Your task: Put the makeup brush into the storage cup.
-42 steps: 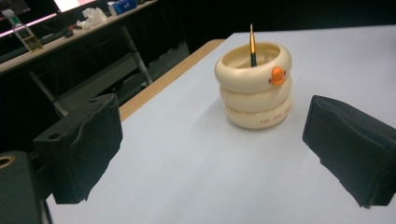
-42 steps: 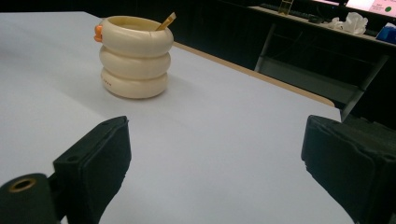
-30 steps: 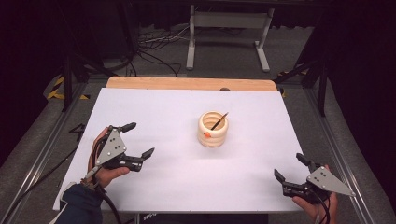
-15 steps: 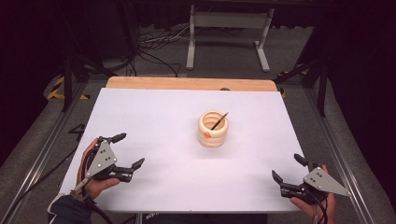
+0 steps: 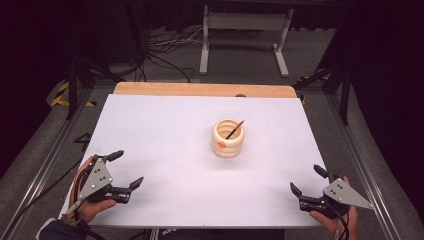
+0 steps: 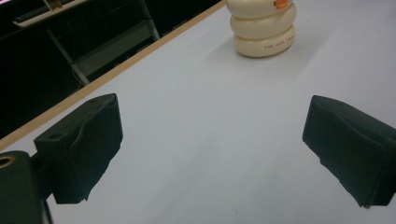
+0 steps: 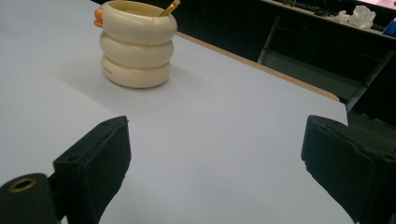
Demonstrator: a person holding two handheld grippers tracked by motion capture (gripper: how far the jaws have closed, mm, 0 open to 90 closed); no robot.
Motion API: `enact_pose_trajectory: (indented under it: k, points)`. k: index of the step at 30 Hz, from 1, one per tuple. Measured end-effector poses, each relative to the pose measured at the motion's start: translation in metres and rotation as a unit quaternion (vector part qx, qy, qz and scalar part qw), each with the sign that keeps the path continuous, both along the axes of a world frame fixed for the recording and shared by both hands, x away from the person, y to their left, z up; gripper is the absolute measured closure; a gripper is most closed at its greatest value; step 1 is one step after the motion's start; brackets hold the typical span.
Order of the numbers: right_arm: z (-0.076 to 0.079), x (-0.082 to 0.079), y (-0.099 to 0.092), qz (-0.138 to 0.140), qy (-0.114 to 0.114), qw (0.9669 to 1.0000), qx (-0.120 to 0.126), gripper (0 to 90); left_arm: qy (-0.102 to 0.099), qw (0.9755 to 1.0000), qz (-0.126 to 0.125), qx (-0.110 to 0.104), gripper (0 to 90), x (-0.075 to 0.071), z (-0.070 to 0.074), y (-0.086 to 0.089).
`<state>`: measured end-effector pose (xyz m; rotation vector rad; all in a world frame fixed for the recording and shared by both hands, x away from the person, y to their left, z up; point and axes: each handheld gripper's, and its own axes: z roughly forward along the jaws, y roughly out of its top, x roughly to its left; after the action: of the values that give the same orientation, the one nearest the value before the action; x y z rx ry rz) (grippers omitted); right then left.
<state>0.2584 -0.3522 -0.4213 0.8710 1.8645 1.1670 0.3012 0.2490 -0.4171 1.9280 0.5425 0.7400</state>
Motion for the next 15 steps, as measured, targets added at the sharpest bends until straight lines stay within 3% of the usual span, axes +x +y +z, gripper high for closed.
enact_pose_trajectory:
  k: [12,15]
  points:
    - [-0.001,-0.001,0.002,0.003,0.004,1.0000,-0.007,8.7,0.029,0.9995,0.013,0.000,5.7,-0.004,-0.015,0.017]
    - [-0.002,0.000,0.003,0.004,0.005,0.9999,-0.010,8.7,0.040,0.9990,0.015,-0.012,5.6,-0.005,-0.020,0.022]
